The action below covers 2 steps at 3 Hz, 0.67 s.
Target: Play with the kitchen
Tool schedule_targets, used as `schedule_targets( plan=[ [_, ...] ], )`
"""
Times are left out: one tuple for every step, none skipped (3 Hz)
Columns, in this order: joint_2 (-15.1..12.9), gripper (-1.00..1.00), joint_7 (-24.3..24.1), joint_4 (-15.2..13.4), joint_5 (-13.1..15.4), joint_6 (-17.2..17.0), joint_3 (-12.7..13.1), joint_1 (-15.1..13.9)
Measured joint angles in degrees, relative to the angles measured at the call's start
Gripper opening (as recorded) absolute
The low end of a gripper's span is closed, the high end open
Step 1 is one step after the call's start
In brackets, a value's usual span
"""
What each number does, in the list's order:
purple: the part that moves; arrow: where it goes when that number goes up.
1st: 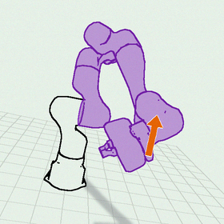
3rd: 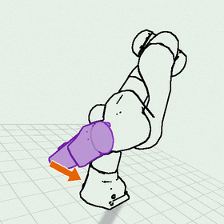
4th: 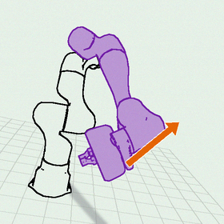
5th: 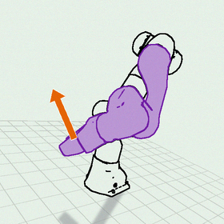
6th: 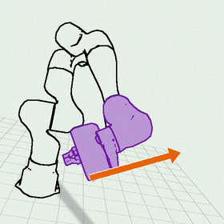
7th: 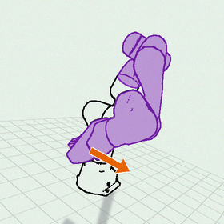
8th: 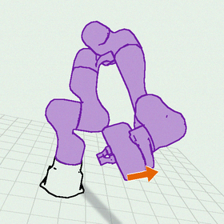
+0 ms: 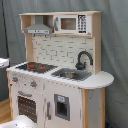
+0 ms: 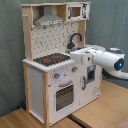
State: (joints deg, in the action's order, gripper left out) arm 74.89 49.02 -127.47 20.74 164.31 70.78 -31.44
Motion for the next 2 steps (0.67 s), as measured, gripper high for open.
schedule_targets(
  plan=[
    [-2.35,1.0,6.09,0.03,0.0,0.1,-2.44,0.29],
    [-4.5,1.0,11.65,0.3,0.0,0.31,-4.7,0.39]
  ],
)
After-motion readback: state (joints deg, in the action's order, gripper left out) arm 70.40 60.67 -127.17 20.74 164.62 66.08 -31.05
